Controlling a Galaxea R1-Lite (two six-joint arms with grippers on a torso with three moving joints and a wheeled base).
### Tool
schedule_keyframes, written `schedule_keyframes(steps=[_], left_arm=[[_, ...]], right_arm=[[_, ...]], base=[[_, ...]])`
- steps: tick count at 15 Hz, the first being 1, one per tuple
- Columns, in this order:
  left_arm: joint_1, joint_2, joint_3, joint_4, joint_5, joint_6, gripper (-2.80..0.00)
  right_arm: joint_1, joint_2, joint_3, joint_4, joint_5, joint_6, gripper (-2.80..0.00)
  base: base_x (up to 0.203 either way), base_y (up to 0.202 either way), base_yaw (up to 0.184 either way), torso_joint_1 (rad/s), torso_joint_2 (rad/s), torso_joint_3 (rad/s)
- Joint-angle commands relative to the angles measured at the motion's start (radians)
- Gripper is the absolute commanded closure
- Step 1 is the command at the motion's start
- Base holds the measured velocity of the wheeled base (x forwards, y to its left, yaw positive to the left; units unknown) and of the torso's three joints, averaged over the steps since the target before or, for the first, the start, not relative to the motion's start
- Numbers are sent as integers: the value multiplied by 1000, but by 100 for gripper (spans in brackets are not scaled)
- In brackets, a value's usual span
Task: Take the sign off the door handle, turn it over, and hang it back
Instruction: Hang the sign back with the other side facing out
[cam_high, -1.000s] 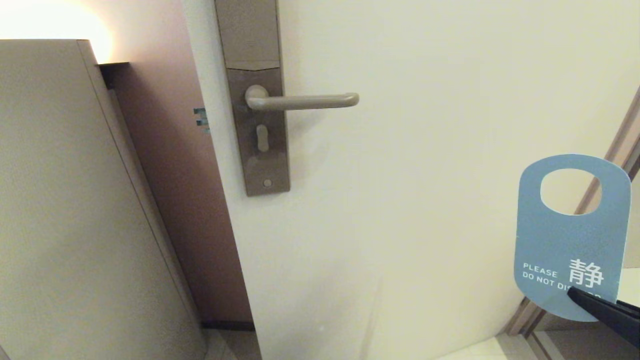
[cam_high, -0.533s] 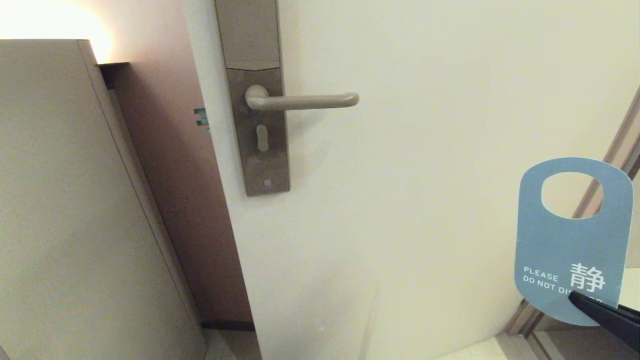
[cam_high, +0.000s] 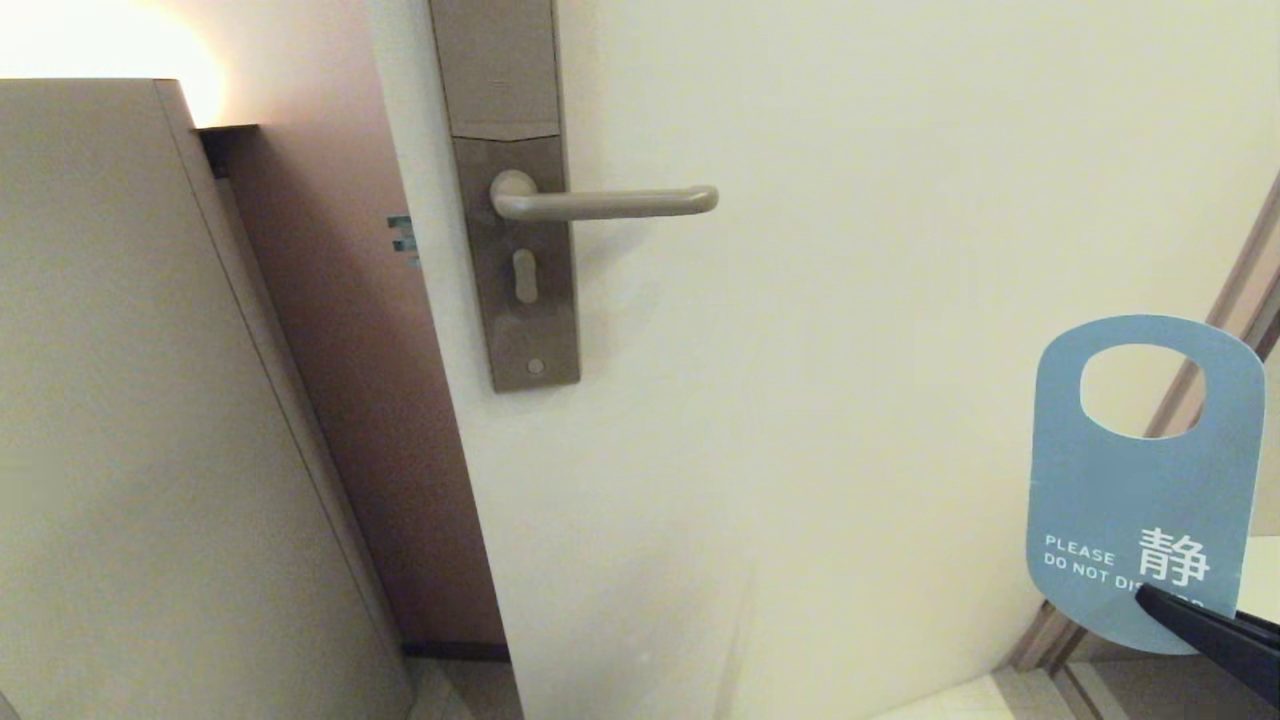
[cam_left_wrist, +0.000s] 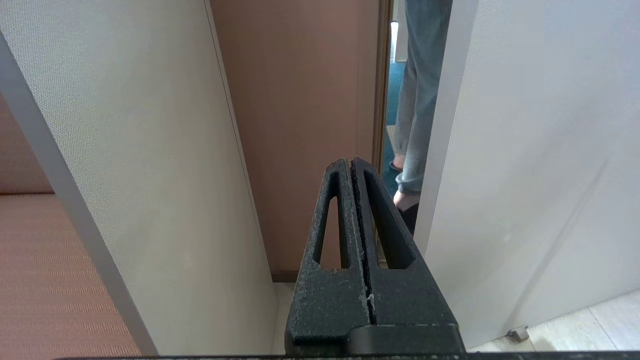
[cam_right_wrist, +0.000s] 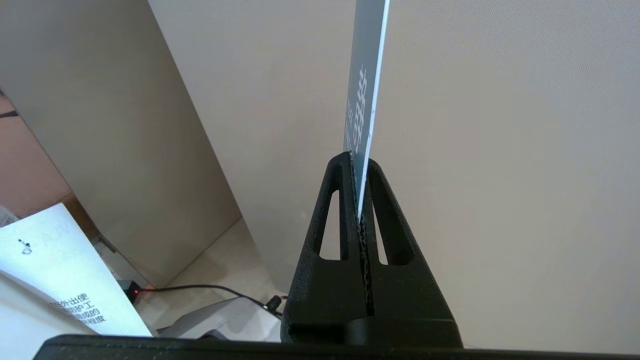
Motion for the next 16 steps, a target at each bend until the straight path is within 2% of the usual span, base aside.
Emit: schedule_keyframes(steps=[1,9,13,16], left_arm=[[0,0,0,1,0,0,0],[0,0,0,1,0,0,0],[0,0,0,1,0,0,0],[0,0,0,1,0,0,0]], right_arm=[[1,4,1,-3,3,1,0],[1,52,-79,-4,6,-5,0],[1,80,-106,-6,27,-26,0],[1,113,-158,-6,70,-31,0]], base=[[0,0,0,0,0,0],[0,0,0,0,0,0],[0,0,0,0,0,0],[0,0,0,0,0,0]])
